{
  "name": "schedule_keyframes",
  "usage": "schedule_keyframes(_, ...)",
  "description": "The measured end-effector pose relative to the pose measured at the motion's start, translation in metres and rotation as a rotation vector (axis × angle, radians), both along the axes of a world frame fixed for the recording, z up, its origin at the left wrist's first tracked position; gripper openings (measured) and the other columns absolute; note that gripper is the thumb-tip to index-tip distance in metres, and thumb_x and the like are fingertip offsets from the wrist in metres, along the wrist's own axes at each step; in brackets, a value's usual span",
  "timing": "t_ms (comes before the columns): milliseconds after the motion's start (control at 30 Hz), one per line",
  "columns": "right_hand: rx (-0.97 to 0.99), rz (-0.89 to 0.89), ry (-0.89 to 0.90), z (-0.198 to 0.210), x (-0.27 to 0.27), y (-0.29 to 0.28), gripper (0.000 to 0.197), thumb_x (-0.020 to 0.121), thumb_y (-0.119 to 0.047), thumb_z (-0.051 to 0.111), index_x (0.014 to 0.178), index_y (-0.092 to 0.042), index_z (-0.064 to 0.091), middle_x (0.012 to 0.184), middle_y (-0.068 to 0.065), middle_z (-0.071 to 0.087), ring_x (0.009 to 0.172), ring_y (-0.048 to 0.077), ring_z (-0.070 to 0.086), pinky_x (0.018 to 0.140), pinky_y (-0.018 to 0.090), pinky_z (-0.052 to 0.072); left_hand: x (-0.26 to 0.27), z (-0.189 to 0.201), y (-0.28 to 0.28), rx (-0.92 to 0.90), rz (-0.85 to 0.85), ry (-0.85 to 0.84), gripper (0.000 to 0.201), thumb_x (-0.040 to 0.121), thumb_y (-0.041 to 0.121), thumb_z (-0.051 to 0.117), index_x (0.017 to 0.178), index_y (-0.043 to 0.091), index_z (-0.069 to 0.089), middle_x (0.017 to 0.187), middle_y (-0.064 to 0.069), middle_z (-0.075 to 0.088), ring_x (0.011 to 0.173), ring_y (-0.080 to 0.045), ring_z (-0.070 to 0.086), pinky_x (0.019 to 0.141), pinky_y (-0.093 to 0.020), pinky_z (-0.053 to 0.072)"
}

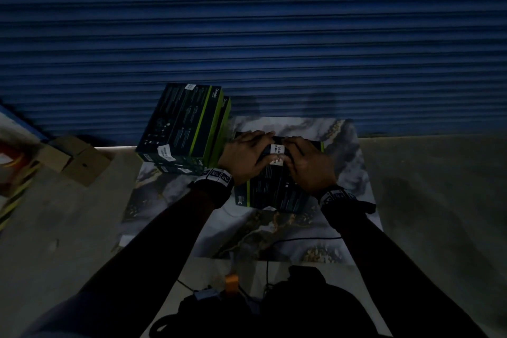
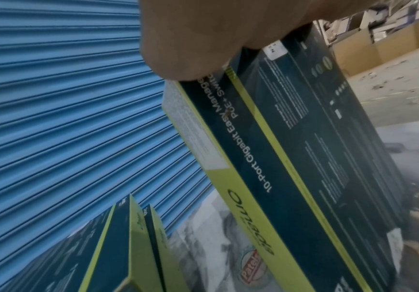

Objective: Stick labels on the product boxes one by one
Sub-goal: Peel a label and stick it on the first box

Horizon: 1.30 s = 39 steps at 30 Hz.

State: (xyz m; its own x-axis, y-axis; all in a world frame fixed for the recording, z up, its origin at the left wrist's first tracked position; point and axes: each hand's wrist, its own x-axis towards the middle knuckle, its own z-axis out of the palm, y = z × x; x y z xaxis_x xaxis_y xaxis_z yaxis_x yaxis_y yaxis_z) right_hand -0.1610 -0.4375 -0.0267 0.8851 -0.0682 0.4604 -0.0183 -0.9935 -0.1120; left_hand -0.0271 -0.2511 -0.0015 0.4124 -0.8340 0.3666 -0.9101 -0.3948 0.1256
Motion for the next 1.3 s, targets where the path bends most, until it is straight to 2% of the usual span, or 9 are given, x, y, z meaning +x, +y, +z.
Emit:
schedule_keyframes(133,-0.019,-0.002,-0.008,0.002,0.003,0.001,0.042,0.107,-0.038,0.049,0.135,-0.009,0.059,0.131,0.009,0.06,0.111,0.026,0.06,0.081,0.037,0.055,0.002,-0.003,-0.002,0.004,0.003,0.005,0.058,0.1,0.064,0.047,0.142,0.025,0.054,0.139,-0.001,0.063,0.125,-0.022,0.059,0.094,-0.034,0.05)
schedule_keyframes(233,-0.032,0.006,0.02,0.002,0.004,-0.002,0.049,0.107,-0.044,0.045,0.137,-0.007,0.057,0.132,0.011,0.059,0.11,0.027,0.06,0.078,0.04,0.057,0.006,-0.006,0.0,0.072,-0.013,-0.027,0.077,0.091,0.07,0.054,0.151,0.023,0.043,0.144,-0.007,0.058,0.128,-0.027,0.056,0.096,-0.038,0.051)
schedule_keyframes(433,-0.018,0.044,0.077,0.0,0.004,-0.007,0.064,0.099,-0.056,0.052,0.142,-0.008,0.051,0.138,0.01,0.053,0.115,0.03,0.058,0.081,0.041,0.057,0.012,-0.008,-0.001,0.142,-0.032,-0.009,0.089,0.085,0.071,0.061,0.156,0.025,0.032,0.15,-0.007,0.052,0.134,-0.026,0.051,0.102,-0.041,0.05)
schedule_keyframes(567,0.028,0.027,0.007,0.006,0.004,-0.003,0.047,0.106,-0.043,0.047,0.136,-0.008,0.057,0.129,0.008,0.057,0.109,0.027,0.059,0.081,0.041,0.055,0.012,-0.009,-0.002,0.077,-0.007,0.063,0.074,0.092,0.078,0.043,0.149,0.031,0.04,0.149,0.004,0.054,0.132,-0.019,0.054,0.099,-0.037,0.051)
schedule_keyframes(667,0.011,0.012,-0.015,0.002,0.004,-0.002,0.042,0.107,-0.039,0.048,0.132,-0.008,0.06,0.125,0.008,0.059,0.106,0.026,0.06,0.078,0.041,0.055,0.008,-0.009,-0.005,0.031,0.011,0.063,0.062,0.099,0.074,0.035,0.144,0.033,0.046,0.145,0.007,0.057,0.127,-0.018,0.057,0.094,-0.034,0.052)
schedule_keyframes(800,0.011,0.023,0.014,-0.002,0.005,-0.006,0.052,0.103,-0.045,0.054,0.138,-0.007,0.056,0.131,0.01,0.057,0.11,0.028,0.06,0.079,0.041,0.057,0.009,-0.011,-0.006,0.016,-0.023,0.014,0.068,0.097,0.073,0.041,0.147,0.027,0.046,0.141,0.001,0.061,0.128,-0.02,0.057,0.099,-0.036,0.05)
schedule_keyframes(933,-0.007,0.068,0.071,0.0,0.002,-0.009,0.068,0.097,-0.056,0.057,0.144,-0.007,0.05,0.136,0.011,0.052,0.114,0.029,0.058,0.079,0.042,0.058,0.012,-0.011,-0.004,0.06,-0.045,0.01,0.079,0.087,0.069,0.059,0.151,0.025,0.041,0.142,-0.001,0.06,0.129,-0.021,0.055,0.101,-0.037,0.05)
schedule_keyframes(1100,0.099,0.048,0.05,0.005,-0.002,-0.004,0.064,0.097,-0.056,0.056,0.144,-0.012,0.05,0.136,0.005,0.052,0.112,0.026,0.058,0.08,0.043,0.056,0.011,-0.008,-0.006,-0.039,-0.007,0.171,0.056,0.092,0.073,0.049,0.133,0.034,0.052,0.135,0.011,0.063,0.12,-0.014,0.061,0.093,-0.033,0.053)
schedule_keyframes(1300,0.153,0.03,0.039,0.01,-0.01,0.004,0.064,0.092,-0.052,0.065,0.141,-0.013,0.052,0.132,0.005,0.056,0.111,0.026,0.059,0.082,0.04,0.056,0.009,-0.007,-0.015,-0.114,0.088,0.348,0.053,0.084,0.081,0.052,0.121,0.043,0.055,0.114,0.011,0.071,0.103,-0.012,0.066,0.081,-0.032,0.056)
